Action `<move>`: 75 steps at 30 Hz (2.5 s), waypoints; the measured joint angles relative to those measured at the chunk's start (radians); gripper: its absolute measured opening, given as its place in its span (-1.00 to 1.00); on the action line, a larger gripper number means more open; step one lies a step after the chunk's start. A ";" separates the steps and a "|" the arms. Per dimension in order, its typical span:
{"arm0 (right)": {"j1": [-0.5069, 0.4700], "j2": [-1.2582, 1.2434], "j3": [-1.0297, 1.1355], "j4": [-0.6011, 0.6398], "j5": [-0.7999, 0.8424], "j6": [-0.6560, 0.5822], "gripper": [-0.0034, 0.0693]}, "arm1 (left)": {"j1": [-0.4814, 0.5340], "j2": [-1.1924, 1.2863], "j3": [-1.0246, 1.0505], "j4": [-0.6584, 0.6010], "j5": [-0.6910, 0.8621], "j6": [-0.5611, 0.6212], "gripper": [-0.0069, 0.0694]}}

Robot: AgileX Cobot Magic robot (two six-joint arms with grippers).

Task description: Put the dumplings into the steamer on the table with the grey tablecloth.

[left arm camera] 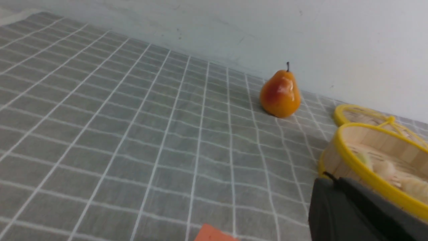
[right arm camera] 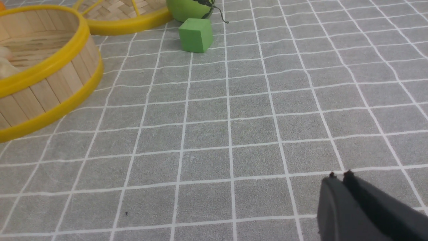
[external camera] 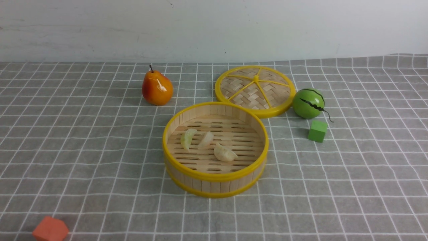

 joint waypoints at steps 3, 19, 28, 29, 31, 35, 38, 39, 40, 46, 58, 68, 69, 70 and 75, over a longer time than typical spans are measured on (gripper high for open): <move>0.000 0.000 0.000 0.000 0.000 0.000 -0.83 | 0.020 -0.007 0.001 0.002 0.117 0.000 -0.86; 0.000 0.000 0.000 0.000 0.001 0.000 -0.78 | 0.023 -0.008 0.004 0.019 0.254 0.110 -0.86; 0.000 0.000 -0.001 0.000 0.001 0.000 -0.75 | 0.023 -0.008 0.004 0.019 0.258 0.111 -0.86; 0.000 0.000 -0.001 0.000 0.001 0.000 -0.75 | 0.023 -0.008 0.004 0.019 0.258 0.111 -0.86; 0.000 0.000 -0.001 -0.001 0.001 0.000 -0.74 | 0.023 -0.008 0.004 0.019 0.259 0.111 -0.86; 0.000 0.000 -0.001 -0.001 0.001 0.000 -0.73 | 0.023 -0.008 0.004 0.019 0.260 0.111 -0.86; 0.000 0.000 -0.001 -0.001 0.001 0.000 -0.73 | 0.023 -0.008 0.004 0.019 0.261 0.111 -0.86; 0.000 0.000 -0.001 -0.001 0.001 0.000 -0.73 | 0.023 -0.008 0.004 0.019 0.261 0.111 -0.85; 0.000 0.000 -0.001 -0.001 0.001 0.000 -0.73 | 0.023 -0.008 0.004 0.019 0.261 0.111 -0.85; 0.000 0.000 -0.001 -0.001 0.001 0.000 -0.72 | 0.023 -0.008 0.004 0.019 0.261 0.111 -0.85; 0.000 0.000 -0.001 0.000 0.001 0.000 -0.70 | 0.023 -0.008 0.004 0.019 0.261 0.111 -0.81; 0.000 0.000 -0.001 0.000 0.001 0.000 -0.67 | 0.023 -0.008 0.004 0.019 0.261 0.111 -0.79; 0.000 0.000 -0.001 0.000 0.001 0.000 -0.66 | 0.023 -0.008 0.004 0.019 0.261 0.111 -0.79; 0.000 0.000 -0.001 0.000 0.001 0.000 -0.66 | 0.023 -0.008 0.004 0.019 0.261 0.112 -0.78; 0.000 0.000 -0.001 0.000 0.001 0.000 -0.64 | 0.023 -0.008 0.004 0.019 0.261 0.113 -0.77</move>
